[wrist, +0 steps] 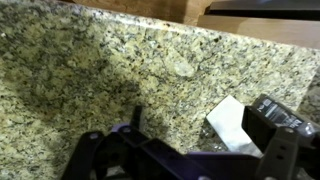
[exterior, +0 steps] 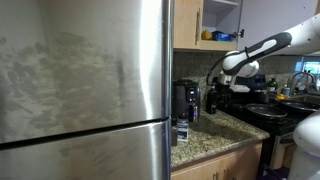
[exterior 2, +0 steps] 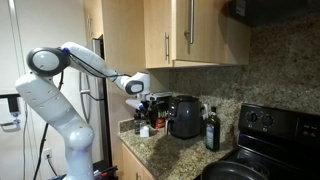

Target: Push a button on the air fryer

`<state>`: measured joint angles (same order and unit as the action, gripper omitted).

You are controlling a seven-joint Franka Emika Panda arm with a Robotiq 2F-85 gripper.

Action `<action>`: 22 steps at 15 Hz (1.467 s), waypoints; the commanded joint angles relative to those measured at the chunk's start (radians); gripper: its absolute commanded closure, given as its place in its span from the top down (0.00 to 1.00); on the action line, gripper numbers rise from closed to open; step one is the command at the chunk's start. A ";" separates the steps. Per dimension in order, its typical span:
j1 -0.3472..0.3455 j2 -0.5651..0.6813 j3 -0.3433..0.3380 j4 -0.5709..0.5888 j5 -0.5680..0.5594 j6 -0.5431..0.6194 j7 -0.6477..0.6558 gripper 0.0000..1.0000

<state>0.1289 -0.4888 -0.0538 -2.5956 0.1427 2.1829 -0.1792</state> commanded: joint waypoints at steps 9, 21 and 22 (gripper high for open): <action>0.017 0.146 0.116 -0.065 -0.091 0.452 -0.006 1.00; 0.061 0.174 0.088 -0.141 -0.227 0.921 -0.091 1.00; 0.084 0.195 0.062 -0.133 -0.219 0.961 -0.109 1.00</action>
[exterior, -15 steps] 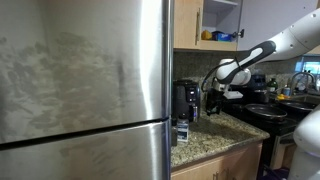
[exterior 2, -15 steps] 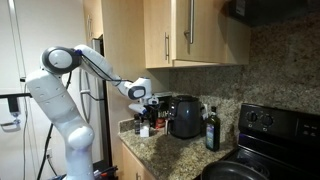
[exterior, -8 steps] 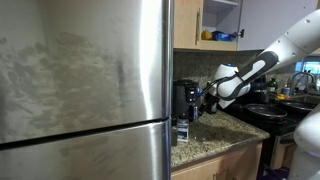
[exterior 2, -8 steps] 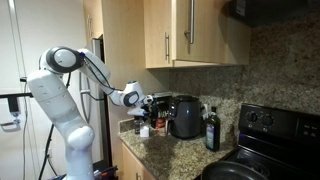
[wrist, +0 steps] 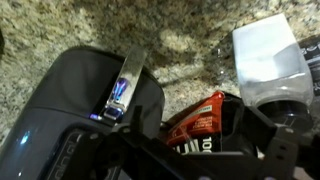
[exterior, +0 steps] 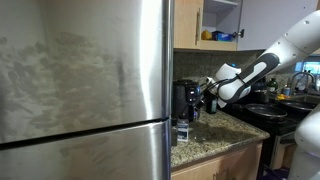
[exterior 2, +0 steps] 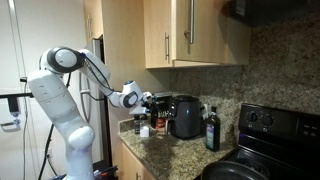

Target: Push a button on the air fryer

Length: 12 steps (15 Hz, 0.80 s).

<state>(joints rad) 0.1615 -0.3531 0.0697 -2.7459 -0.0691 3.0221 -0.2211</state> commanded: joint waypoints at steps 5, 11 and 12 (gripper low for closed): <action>0.045 0.025 -0.050 0.003 0.010 0.082 -0.033 1.00; 0.070 0.166 -0.128 0.092 0.042 0.313 -0.014 1.00; 0.106 0.205 -0.161 0.114 0.048 0.353 -0.005 1.00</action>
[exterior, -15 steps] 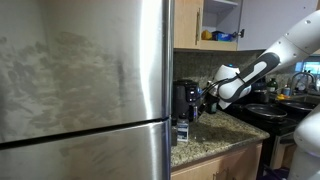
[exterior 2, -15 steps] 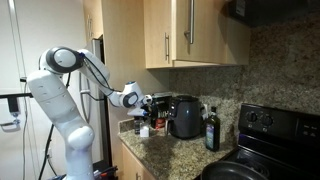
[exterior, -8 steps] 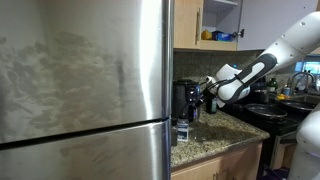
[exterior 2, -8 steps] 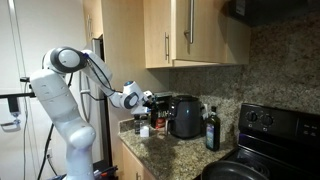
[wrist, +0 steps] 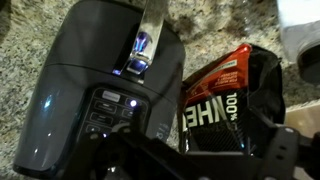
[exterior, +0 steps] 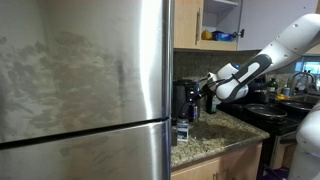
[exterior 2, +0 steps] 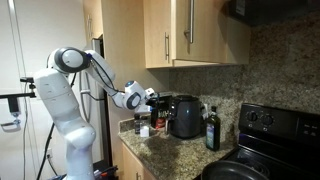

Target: Push a button on the air fryer

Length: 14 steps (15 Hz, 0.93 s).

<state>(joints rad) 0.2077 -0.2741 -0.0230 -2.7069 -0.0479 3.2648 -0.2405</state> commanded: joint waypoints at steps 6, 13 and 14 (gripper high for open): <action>0.140 0.164 -0.125 0.098 0.006 0.082 0.080 1.00; 0.138 0.215 -0.132 0.105 0.040 0.036 0.141 1.00; 0.138 0.226 -0.132 0.106 0.041 0.036 0.148 1.00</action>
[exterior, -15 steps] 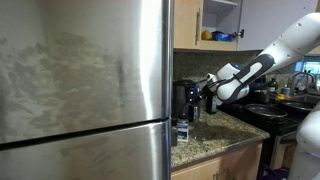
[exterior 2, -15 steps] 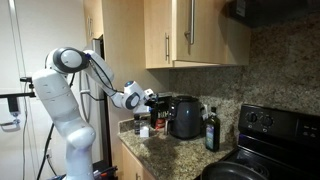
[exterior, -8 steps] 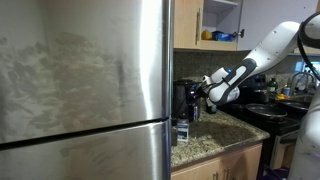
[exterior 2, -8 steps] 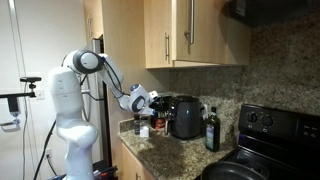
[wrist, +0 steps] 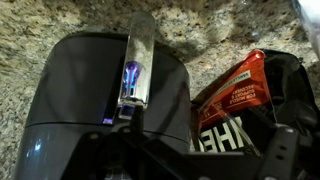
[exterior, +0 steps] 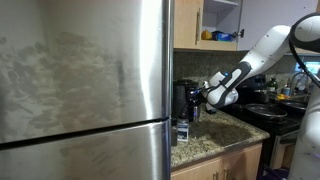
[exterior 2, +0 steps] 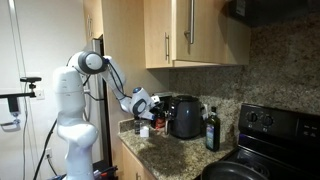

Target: Push a button on the air fryer

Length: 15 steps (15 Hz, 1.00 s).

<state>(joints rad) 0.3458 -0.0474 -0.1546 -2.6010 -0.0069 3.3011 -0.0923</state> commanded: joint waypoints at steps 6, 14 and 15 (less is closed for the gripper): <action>-0.156 0.072 0.092 0.032 -0.047 0.182 -0.016 1.00; -0.164 0.058 0.132 0.036 -0.051 0.146 -0.016 1.00; -0.119 0.061 0.103 0.037 -0.135 0.148 0.044 1.00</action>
<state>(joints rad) 0.2164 0.0133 -0.0706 -2.5670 -0.0364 3.4555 -0.1162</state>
